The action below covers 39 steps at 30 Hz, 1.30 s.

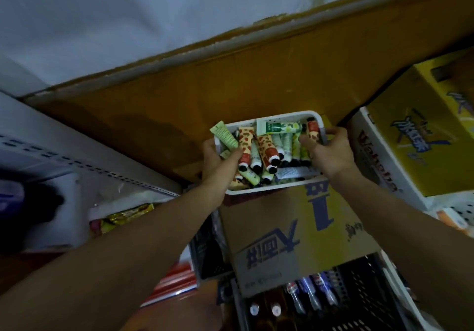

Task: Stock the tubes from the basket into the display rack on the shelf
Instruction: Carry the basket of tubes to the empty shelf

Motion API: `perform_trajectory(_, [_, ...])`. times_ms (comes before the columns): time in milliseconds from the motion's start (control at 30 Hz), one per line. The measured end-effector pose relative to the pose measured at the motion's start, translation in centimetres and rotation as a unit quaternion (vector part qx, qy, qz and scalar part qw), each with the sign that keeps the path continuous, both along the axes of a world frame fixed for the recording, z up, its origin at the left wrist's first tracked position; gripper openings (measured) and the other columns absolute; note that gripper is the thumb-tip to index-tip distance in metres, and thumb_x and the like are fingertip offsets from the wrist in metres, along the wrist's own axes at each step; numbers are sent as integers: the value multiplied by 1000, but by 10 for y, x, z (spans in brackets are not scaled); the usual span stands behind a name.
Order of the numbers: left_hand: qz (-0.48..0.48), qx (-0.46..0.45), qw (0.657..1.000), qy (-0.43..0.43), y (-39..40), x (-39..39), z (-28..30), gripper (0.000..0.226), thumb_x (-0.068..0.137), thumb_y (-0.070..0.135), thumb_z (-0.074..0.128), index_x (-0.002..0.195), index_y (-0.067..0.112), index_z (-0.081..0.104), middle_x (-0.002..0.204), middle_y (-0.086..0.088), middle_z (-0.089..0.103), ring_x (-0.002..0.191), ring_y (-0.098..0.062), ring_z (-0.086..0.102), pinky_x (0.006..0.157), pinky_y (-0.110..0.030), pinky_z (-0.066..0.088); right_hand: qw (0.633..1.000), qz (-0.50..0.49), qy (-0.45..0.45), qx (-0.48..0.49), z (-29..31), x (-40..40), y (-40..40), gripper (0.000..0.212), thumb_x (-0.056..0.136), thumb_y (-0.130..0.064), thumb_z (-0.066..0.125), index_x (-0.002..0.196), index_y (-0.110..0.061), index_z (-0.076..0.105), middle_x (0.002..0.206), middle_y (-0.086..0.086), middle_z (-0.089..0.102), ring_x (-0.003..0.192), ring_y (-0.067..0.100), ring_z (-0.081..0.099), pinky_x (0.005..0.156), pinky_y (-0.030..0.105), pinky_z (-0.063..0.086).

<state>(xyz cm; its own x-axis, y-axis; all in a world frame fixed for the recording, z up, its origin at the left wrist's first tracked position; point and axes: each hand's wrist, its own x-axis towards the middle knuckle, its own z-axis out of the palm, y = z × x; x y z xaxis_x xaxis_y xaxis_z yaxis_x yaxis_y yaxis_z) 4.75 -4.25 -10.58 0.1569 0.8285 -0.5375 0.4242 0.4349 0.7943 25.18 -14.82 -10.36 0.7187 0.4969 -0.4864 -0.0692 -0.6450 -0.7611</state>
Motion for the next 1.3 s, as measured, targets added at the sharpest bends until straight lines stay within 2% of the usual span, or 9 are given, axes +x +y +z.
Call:
perform_trajectory(233, [4, 78, 997, -20, -48, -6, 87, 60, 86, 38, 77, 132, 30, 39, 125, 2, 56, 111, -22, 59, 95, -50, 53, 994, 34, -97, 36, 98, -18, -54, 75, 83, -50, 78, 140, -18, 41, 121, 2, 61, 95, 23, 63, 85, 48, 56])
perform_trajectory(400, [-19, 101, 995, -9, -79, -15, 184, 59, 77, 48, 80, 123, 35, 45, 115, 7, 62, 102, -21, 65, 88, -52, 57, 989, 47, -131, 52, 198, -40, -108, 81, 86, -49, 75, 150, -18, 38, 139, 3, 56, 121, 28, 57, 98, 46, 50])
perform_trajectory(533, [-53, 119, 991, -21, -102, -20, 265, 62, 79, 44, 81, 129, 33, 46, 119, 7, 60, 103, -19, 64, 89, -48, 57, 989, 15, -132, 66, 273, -55, -142, 98, 76, -57, 81, 154, -19, 35, 149, 1, 49, 134, 28, 49, 106, 46, 44])
perform_trajectory(667, [-97, 139, 985, -34, -125, -32, 328, 69, 74, 48, 84, 130, 31, 47, 124, 5, 59, 103, -20, 65, 82, -46, 59, 990, -28, -126, 64, 329, -77, -174, 121, 64, -71, 81, 158, -21, 25, 159, -1, 37, 144, 26, 38, 110, 51, 41])
perform_trajectory(800, [-154, 143, 977, -44, -138, -37, 374, 70, 65, 52, 87, 122, 33, 49, 121, 8, 61, 100, -17, 66, 80, -45, 60, 985, -75, -146, 57, 362, -89, -202, 133, 42, -97, 65, 151, -28, 33, 144, -2, 51, 129, 29, 52, 98, 51, 50])
perform_trajectory(900, [-201, 150, 966, -54, -141, -34, 394, 66, 68, 50, 86, 121, 37, 48, 122, 8, 60, 100, -17, 66, 80, -47, 60, 979, -107, -164, 55, 375, -91, -216, 125, 38, -101, 61, 140, -31, 42, 127, -4, 59, 111, 26, 60, 87, 49, 55])
perform_trajectory(1000, [-249, 151, 954, -66, -141, -26, 416, 65, 70, 51, 85, 121, 38, 47, 121, 7, 58, 107, -22, 65, 85, -51, 59, 967, -153, -197, 54, 408, -104, -225, 94, 57, -76, 79, 132, -28, 49, 113, -6, 61, 98, 22, 60, 84, 46, 55])
perform_trajectory(1167, [-318, 177, 927, -94, -136, -4, 434, 107, 47, 78, 78, 136, 29, 44, 136, -1, 58, 112, -28, 64, 83, -54, 60, 947, -226, -228, 37, 434, -112, -240, 81, 68, -55, 87, 130, -20, 49, 102, -6, 60, 87, 18, 59, 72, 35, 50])
perform_trajectory(1300, [-383, 170, 900, -117, -145, 11, 447, 77, 60, 62, 80, 125, 36, 46, 126, 4, 60, 105, -21, 67, 84, -49, 60, 924, -294, -246, -2, 445, -120, -261, 83, 53, -68, 82, 118, -25, 54, 105, -2, 65, 96, 21, 63, 80, 41, 56])
